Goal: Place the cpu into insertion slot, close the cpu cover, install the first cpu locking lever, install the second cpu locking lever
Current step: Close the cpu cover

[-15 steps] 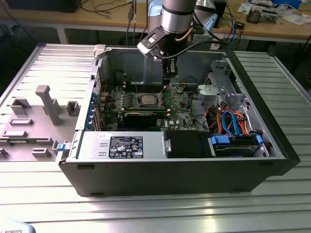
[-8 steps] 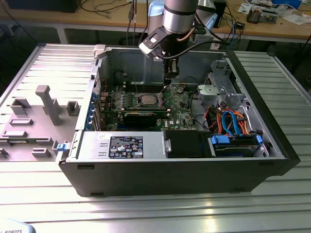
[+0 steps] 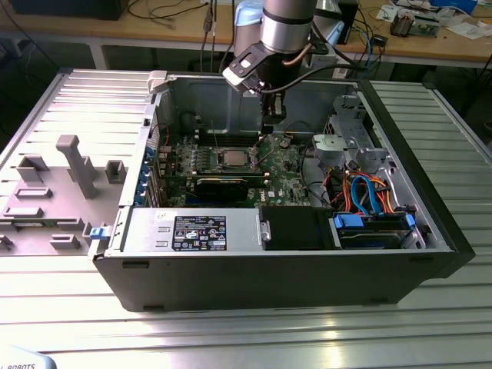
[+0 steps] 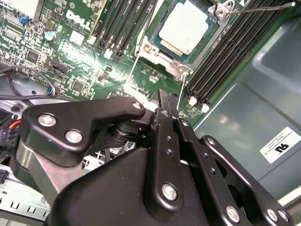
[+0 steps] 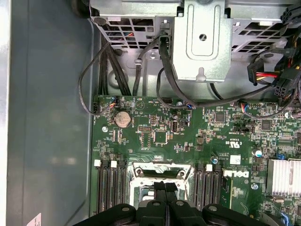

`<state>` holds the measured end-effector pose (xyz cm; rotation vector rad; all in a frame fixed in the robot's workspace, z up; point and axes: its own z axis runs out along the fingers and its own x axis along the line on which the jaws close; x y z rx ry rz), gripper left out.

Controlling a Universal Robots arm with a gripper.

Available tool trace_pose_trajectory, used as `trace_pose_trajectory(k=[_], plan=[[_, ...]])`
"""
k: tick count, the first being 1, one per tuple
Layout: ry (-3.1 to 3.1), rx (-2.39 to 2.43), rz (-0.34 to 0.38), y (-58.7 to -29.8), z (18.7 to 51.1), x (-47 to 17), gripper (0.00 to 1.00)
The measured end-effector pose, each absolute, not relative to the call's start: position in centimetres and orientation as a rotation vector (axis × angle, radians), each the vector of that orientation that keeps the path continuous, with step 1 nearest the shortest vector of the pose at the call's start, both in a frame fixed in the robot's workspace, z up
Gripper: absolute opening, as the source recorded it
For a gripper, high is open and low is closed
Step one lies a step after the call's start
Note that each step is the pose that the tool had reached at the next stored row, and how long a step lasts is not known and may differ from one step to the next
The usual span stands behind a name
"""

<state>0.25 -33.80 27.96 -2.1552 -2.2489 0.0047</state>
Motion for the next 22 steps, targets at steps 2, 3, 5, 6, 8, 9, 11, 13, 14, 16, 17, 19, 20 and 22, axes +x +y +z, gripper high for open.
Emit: trace_pose_trajectory(k=[2, 3, 5, 6, 8, 9, 11, 13, 14, 16, 17, 19, 20, 22], plan=[[-2.249, -2.155, 0.005, -33.8, 28.0, 0.3, 0.11], [-2.249, -2.155, 0.005, -33.8, 28.0, 0.4, 0.11], [-2.249, -2.155, 0.005, -33.8, 28.0, 0.5, 0.11], [-2.249, -2.155, 0.005, -33.8, 28.0, 0.5, 0.11], [-2.249, -2.155, 0.005, -33.8, 28.0, 0.5, 0.11], [-2.249, -2.155, 0.005, -33.8, 28.0, 0.5, 0.11], [-2.249, -2.155, 0.005, -33.8, 28.0, 0.5, 0.11], [-2.249, -2.155, 0.005, -33.8, 28.0, 0.5, 0.11], [-2.249, -2.155, 0.005, -33.8, 28.0, 0.5, 0.11], [-2.249, -2.155, 0.005, -33.8, 28.0, 0.6, 0.11], [-2.249, -2.155, 0.005, -33.8, 28.0, 0.6, 0.11], [-2.249, -2.156, 0.005, -33.8, 27.8, 1.0, 0.11], [-2.249, -2.156, 0.006, -33.7, 27.8, 1.2, 0.11], [-2.250, -2.156, 0.006, -33.7, 27.6, 1.7, 0.11]])
